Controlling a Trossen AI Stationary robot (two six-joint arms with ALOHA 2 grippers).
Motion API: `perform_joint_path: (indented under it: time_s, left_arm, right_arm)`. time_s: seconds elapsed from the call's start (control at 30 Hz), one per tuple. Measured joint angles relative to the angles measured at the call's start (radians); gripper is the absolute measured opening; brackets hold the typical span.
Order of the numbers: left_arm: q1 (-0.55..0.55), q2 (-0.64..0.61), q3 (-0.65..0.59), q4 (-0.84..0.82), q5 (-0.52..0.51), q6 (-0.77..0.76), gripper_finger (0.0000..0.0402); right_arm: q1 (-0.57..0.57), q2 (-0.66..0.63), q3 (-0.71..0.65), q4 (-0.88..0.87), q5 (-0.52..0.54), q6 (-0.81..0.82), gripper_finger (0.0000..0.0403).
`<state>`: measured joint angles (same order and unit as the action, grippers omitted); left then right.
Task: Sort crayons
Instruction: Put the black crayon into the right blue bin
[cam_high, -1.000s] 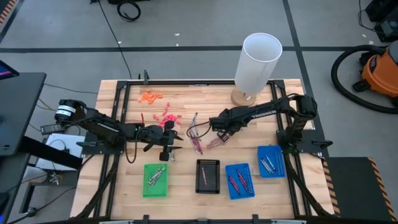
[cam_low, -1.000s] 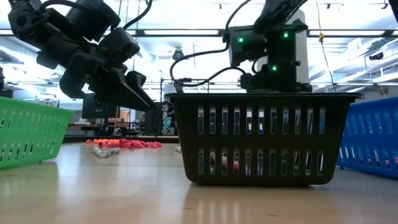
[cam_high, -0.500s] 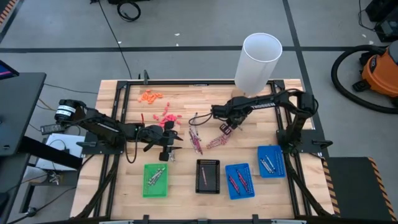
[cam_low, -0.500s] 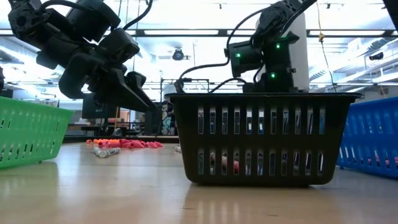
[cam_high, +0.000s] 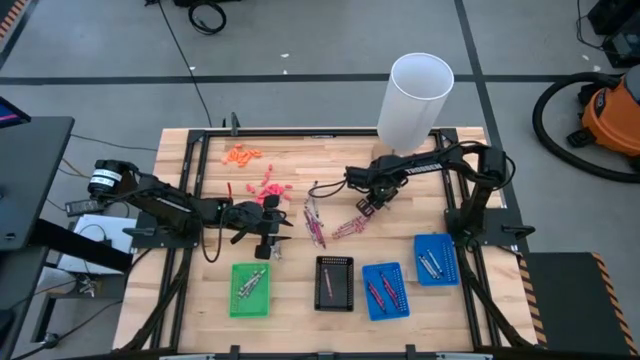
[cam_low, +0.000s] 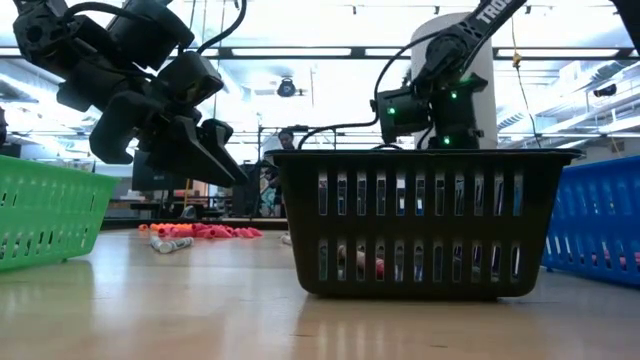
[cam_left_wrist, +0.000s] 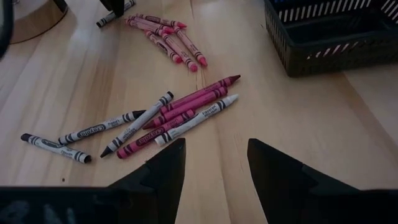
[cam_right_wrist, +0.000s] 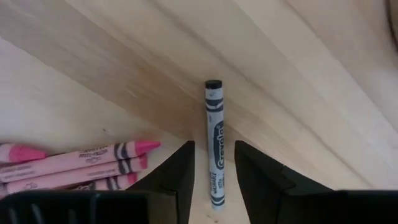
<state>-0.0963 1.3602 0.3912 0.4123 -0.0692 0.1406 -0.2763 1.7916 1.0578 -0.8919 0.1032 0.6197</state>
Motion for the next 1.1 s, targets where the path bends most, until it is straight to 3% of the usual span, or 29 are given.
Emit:
perform_joint_path:
  time_s: [0.27, 0.6, 1.1]
  left_arm:
    - [0.0, 0.0, 0.0, 0.007, 0.0, 0.0, 0.0185]
    - [0.0, 0.0, 0.0, 0.008, -0.001, 0.0, 0.0185]
    - [0.0, 0.0, 0.0, 0.01, -0.004, -0.001, 0.0185]
  right_arm:
    - [-0.032, -0.009, -0.067, 0.067, -0.083, -0.014, 0.011]
    - [-0.033, -0.011, -0.072, 0.074, -0.101, 0.006, 0.0021]
    - [0.08, -0.24, -0.081, 0.013, -0.053, 0.189, 0.0039]
